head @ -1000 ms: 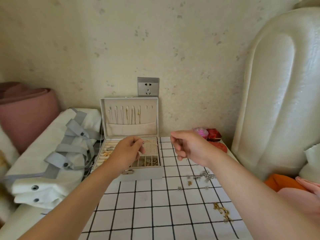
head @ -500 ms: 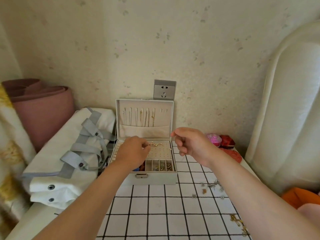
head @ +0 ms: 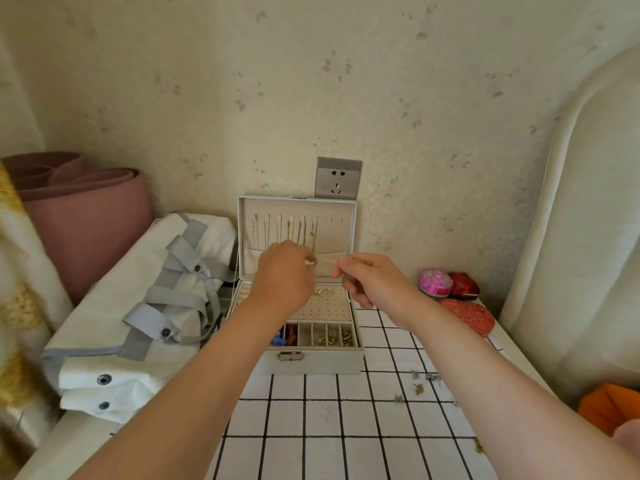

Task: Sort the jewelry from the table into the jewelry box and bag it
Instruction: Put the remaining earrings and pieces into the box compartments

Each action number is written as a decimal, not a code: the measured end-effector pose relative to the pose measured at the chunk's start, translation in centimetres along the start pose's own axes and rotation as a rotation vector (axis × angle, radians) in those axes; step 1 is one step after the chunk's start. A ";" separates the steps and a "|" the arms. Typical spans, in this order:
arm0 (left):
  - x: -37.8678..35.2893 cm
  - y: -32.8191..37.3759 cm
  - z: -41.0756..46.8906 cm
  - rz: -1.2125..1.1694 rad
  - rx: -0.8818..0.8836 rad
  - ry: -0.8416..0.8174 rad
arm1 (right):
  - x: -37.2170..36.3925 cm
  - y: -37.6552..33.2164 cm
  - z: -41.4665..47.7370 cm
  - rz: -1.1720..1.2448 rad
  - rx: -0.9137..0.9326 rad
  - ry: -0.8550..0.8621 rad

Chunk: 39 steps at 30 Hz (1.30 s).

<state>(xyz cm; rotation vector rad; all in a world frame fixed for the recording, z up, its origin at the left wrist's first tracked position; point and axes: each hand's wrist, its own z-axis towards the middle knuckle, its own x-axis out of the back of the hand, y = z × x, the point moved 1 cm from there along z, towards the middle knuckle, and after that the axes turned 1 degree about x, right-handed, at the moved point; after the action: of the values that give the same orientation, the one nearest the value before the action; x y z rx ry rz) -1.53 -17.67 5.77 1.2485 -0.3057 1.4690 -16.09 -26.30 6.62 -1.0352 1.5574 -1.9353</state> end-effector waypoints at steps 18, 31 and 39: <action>1.0 1.7 1.6 -0.832 0.113 -0.455 | 0.4 -0.8 1.5 -0.008 0.022 0.051; 0.7 -0.7 6.2 -0.804 0.308 -0.265 | 1.6 0.4 4.6 -0.068 -0.007 0.179; -0.7 -1.3 8.2 -0.842 0.388 -0.302 | 1.8 -0.1 9.1 -0.220 0.136 0.513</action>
<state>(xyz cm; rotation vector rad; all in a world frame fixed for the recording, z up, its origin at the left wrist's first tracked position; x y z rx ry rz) 3.65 -23.84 7.98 1.6389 0.3079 0.6215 -10.10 -33.28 7.94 -0.7075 1.5807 -2.5714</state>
